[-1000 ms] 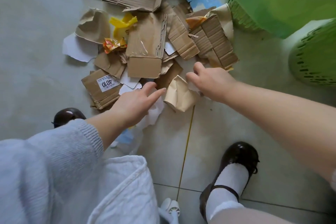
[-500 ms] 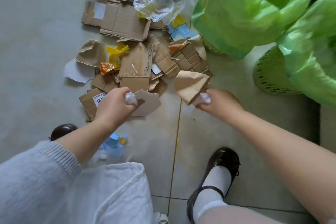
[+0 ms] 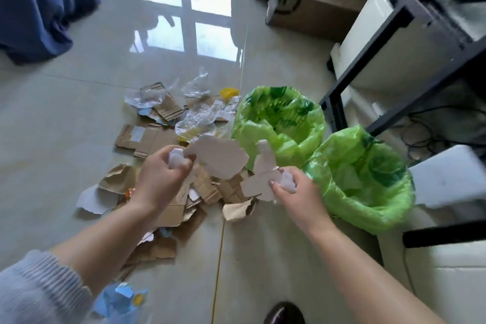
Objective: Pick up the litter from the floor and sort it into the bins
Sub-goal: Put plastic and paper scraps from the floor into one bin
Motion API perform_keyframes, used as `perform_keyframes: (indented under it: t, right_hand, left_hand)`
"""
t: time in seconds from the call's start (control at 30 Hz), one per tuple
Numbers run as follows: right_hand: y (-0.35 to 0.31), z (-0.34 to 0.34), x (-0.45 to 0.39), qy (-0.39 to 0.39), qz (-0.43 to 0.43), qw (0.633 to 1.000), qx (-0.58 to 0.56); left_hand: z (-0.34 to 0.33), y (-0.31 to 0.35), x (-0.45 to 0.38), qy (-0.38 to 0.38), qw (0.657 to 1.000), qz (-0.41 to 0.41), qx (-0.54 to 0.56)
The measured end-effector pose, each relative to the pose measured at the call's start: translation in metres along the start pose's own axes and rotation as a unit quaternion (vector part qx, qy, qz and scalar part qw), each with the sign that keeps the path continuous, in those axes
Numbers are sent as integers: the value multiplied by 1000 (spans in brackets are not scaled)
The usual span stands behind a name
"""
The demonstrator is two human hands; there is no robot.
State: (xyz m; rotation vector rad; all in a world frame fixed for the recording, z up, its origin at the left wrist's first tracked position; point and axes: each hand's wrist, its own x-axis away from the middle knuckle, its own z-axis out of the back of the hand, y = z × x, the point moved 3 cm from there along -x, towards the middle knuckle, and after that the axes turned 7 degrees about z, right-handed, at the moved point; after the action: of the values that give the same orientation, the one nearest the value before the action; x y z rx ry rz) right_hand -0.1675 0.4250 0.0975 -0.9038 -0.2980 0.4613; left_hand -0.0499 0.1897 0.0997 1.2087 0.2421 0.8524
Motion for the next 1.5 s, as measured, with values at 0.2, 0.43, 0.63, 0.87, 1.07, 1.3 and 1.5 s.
perform_keyframes:
  t: [0.2, 0.43, 0.63, 0.87, 1.07, 1.3, 1.5]
  right_hand:
    - [-9, 65, -63, 181, -49, 982, -1]
    - [21, 62, -135, 116, -123, 984, 51]
    - [52, 68, -125, 109, -51, 992, 37]
    - [114, 138, -77, 182, -81, 971, 135]
    - [147, 165, -55, 192, -97, 953, 212]
    - [167, 166, -56, 5, -239, 949, 207]
    - [129, 169, -66, 62, -135, 968, 200]
  left_hand:
    - [-52, 82, -45, 41, 996, -83, 5]
    - [-131, 101, -95, 25, 982, -112, -147]
    - [-180, 104, -84, -41, 968, -210, -134]
    - [-279, 122, -41, -208, 919, -255, -217]
    - [-340, 116, -19, -213, 883, -294, -296]
    - [-358, 108, 2, -363, 831, -258, -333]
    - [-295, 125, -25, -289, 822, -403, -279]
